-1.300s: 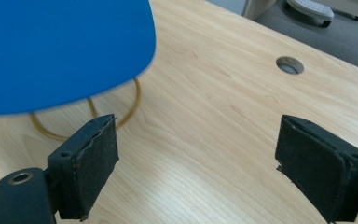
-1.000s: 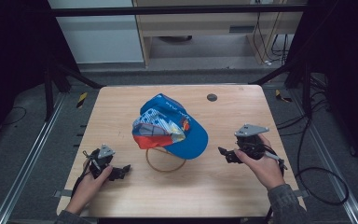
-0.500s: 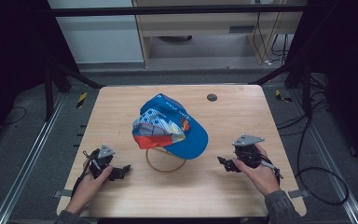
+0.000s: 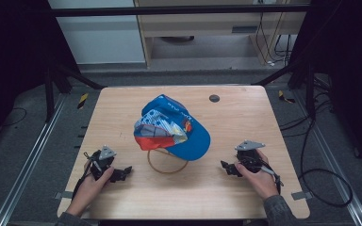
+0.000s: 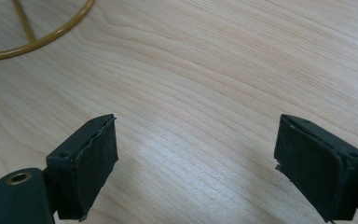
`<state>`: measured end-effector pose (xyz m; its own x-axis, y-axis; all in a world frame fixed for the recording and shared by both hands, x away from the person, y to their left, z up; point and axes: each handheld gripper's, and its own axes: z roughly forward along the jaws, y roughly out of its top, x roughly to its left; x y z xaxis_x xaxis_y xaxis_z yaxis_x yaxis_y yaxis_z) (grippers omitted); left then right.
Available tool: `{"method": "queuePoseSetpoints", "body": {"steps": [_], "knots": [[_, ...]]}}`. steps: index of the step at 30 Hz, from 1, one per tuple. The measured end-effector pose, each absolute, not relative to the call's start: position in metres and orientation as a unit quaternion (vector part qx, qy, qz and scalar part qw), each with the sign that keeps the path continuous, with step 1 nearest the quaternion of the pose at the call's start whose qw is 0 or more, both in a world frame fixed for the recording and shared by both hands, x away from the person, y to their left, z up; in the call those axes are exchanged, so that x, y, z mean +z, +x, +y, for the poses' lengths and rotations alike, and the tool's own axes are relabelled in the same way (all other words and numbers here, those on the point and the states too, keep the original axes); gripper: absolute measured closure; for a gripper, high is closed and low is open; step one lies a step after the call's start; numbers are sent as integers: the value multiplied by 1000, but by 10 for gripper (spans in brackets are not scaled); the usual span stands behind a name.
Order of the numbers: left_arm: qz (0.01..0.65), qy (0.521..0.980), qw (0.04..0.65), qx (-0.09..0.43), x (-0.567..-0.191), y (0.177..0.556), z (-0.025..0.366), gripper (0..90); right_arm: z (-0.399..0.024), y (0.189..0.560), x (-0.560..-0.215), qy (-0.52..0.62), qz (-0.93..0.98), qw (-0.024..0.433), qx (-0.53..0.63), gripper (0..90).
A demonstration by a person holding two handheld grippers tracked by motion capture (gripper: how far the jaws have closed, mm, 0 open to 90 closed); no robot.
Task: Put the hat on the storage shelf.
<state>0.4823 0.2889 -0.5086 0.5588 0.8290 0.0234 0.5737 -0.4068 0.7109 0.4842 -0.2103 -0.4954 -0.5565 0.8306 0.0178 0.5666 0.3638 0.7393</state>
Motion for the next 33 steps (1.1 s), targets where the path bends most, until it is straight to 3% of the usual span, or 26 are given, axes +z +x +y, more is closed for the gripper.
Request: {"method": "queuePoseSetpoints", "body": {"steps": [33], "knots": [[429,818,334,190,-508,483,288,0,-210,487,-512,478,778,215,345,117]]}}
